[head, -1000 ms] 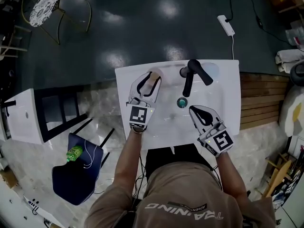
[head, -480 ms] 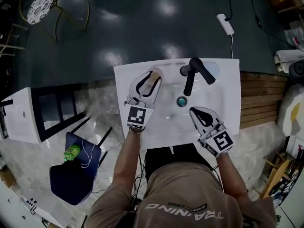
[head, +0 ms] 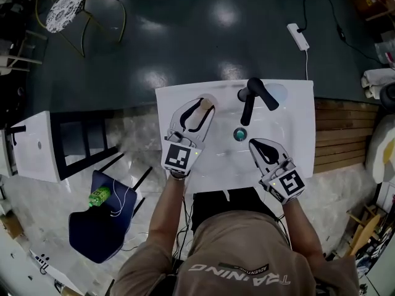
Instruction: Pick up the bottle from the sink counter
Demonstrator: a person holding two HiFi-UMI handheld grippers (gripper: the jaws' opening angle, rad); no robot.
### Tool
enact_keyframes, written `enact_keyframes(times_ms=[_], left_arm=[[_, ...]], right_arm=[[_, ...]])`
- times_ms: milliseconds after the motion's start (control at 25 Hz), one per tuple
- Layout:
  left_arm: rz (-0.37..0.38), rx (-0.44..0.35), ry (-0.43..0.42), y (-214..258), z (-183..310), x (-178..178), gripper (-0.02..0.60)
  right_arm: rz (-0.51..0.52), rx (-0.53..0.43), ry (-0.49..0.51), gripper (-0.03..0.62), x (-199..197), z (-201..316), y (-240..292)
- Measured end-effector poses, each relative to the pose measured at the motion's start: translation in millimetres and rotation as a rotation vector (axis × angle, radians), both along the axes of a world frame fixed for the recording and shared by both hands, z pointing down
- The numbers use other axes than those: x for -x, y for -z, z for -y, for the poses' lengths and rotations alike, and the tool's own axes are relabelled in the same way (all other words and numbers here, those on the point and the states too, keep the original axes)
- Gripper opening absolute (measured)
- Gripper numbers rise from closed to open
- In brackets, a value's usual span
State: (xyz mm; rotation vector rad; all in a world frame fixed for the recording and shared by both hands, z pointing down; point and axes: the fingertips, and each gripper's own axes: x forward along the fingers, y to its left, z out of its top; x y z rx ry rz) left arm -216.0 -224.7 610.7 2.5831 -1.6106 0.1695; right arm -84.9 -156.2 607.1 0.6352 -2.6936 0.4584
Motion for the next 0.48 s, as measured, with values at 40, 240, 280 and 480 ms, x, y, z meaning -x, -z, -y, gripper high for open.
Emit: enact_keyframes(times_ms=[40,240,280,480], left_arm=[[-0.015,0.005,0.008,7.2,-0.8,-0.8,0.127],[-0.042,0.008,0.008,38.8,-9.4,-6.6,0.127],[-0.037,0.009,0.004,43.1,-12.1,-8.8,0.127],[-0.004,-0.003,-0.006,64.3,-19.5,-12.9,0.127]], right_arm=[[0.000,-0.005,0.002,0.008,-0.5,0.7,2.5],[0.020,-0.041,0.019,0.007,1.0,2.4,22.1],[0.026,-0.048,0.021,0.007,0.7,2.4,26.3],[0.066,-0.094,0.024,0.008,2.4,13.4,53.3]])
